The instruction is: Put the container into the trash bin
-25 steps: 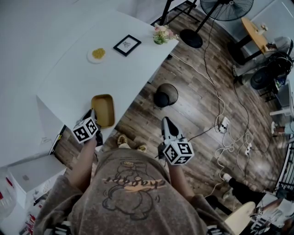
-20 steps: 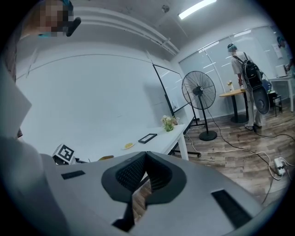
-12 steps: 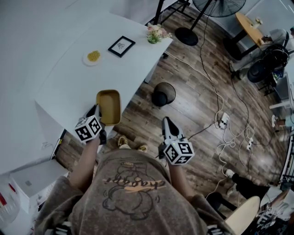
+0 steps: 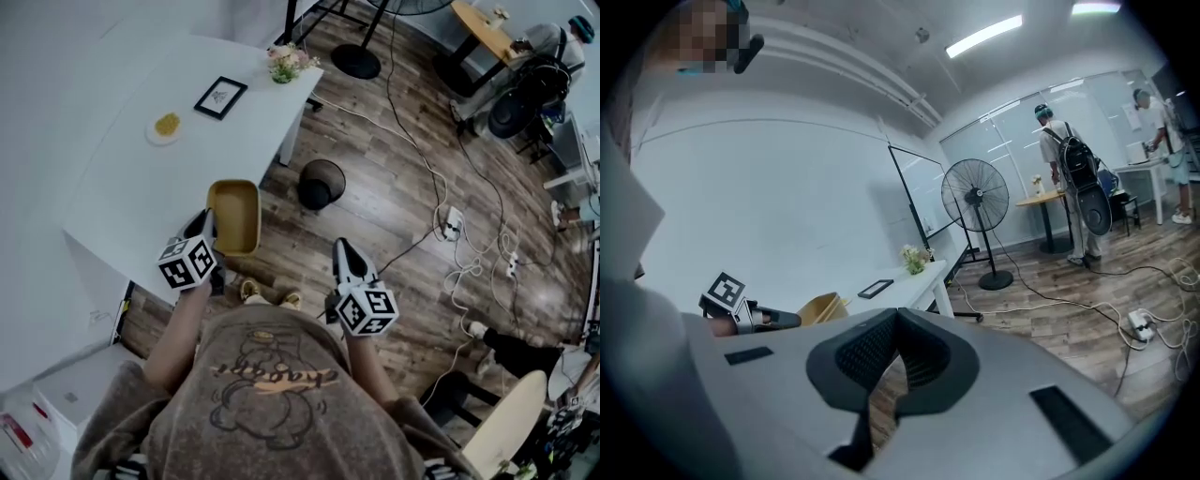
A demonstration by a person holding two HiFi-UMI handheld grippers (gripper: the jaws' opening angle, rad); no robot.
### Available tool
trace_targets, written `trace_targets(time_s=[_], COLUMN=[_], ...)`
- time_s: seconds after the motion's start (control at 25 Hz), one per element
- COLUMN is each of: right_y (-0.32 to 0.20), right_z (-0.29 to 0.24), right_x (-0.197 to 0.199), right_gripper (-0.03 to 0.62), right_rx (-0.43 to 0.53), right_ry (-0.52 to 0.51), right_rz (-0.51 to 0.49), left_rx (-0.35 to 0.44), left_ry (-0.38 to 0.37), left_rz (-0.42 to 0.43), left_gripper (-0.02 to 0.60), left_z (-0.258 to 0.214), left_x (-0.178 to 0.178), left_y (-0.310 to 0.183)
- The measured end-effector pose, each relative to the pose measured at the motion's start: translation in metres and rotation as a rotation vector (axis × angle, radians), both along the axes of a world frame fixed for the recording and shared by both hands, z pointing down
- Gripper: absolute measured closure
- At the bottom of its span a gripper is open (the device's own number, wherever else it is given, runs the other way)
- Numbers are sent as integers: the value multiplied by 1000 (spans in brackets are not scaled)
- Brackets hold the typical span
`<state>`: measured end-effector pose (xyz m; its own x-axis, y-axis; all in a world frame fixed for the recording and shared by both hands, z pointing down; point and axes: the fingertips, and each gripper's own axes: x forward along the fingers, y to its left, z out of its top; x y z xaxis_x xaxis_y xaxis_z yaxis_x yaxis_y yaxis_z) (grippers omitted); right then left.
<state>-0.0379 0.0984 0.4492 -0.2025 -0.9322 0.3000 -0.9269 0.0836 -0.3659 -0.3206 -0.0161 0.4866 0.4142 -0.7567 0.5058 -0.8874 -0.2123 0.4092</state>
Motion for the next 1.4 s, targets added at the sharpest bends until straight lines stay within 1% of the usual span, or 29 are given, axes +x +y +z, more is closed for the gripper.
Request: trace_targets(time_s=[0.48, 0.72, 1.08, 1.4], right_y=[50, 68, 76, 75], right_z=[-2, 1, 0, 4], right_x=[49, 70, 90, 103], right_gripper=[594, 594, 594, 594], right_rx=[13, 9, 15, 24], right_ry=[5, -2, -13, -16], right_rz=[155, 208, 232, 178], left_rx=[37, 50, 65, 79], left_ry=[42, 63, 87, 81], left_rz=[192, 264, 308, 281], left_gripper=[557, 557, 557, 557], left_z=[-22, -33, -47, -48], left_x=[87, 128, 163, 177], left_y=[9, 12, 20, 33])
